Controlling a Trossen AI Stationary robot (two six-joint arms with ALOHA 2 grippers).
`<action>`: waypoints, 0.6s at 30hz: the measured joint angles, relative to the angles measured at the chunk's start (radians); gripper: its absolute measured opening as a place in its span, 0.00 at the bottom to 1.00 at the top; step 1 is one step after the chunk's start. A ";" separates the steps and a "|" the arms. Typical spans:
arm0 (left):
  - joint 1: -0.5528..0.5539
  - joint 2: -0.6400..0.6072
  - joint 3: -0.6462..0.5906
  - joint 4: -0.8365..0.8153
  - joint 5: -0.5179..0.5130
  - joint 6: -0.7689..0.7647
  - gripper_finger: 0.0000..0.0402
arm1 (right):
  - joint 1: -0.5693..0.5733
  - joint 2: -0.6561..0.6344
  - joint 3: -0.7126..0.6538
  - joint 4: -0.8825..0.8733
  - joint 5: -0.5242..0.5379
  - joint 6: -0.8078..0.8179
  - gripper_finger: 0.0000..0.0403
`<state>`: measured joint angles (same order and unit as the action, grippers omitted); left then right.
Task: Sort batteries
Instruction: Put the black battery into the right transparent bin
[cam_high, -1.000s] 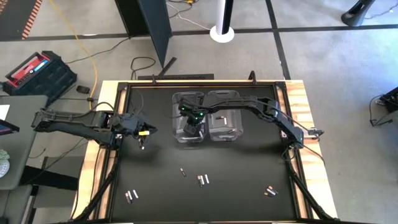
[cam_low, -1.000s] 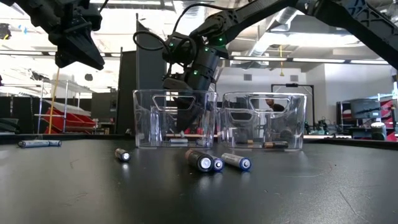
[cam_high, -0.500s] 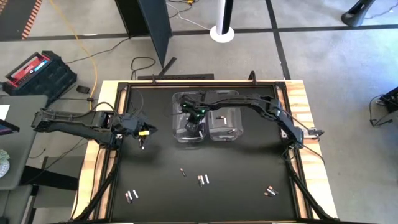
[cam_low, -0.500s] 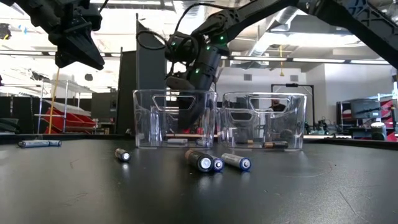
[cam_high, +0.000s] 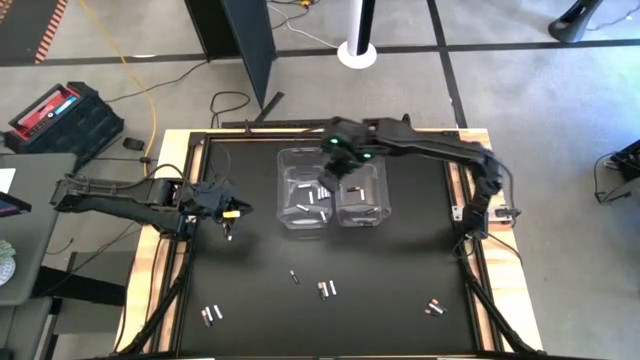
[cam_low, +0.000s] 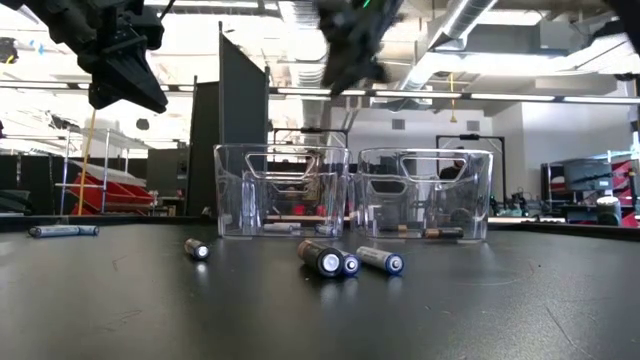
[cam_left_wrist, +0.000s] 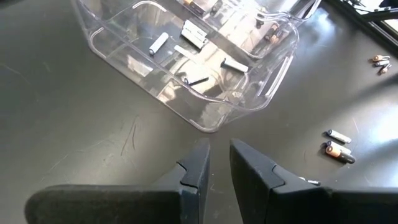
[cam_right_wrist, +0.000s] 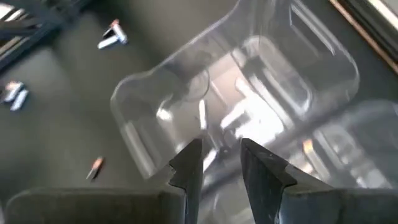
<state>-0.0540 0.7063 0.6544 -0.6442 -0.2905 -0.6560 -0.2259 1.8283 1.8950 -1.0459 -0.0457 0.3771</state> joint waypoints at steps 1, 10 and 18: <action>0.000 0.000 0.000 -0.001 0.000 0.000 0.14 | 0.014 -0.027 0.000 -0.042 0.021 0.019 0.32; 0.000 0.000 0.000 -0.003 0.000 0.000 0.14 | 0.216 -0.242 -0.160 -0.379 0.202 0.329 0.32; 0.000 0.000 0.000 -0.019 0.000 0.001 0.14 | 0.481 -0.498 -0.557 -0.356 0.201 0.843 0.32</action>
<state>-0.0539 0.7067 0.6544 -0.6629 -0.2905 -0.6549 0.2548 1.3307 1.3379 -1.4023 0.1555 1.2199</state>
